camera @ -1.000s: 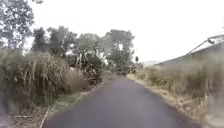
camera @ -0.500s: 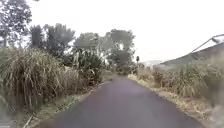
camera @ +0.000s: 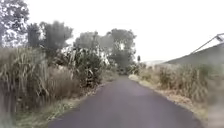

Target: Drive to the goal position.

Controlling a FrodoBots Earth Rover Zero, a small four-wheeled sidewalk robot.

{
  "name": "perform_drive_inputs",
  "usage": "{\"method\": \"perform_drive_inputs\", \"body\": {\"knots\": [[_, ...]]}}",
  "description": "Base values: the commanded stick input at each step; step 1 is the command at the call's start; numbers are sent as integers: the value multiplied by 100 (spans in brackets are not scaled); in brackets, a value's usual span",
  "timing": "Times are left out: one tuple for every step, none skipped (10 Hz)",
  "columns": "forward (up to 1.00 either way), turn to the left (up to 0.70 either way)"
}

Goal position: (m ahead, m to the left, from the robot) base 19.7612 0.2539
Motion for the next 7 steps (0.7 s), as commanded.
{"method": "perform_drive_inputs", "body": {"knots": [[85, 0], [85, 0], [85, 0], [85, 0], [85, 0], [85, 0], [85, 0]]}}
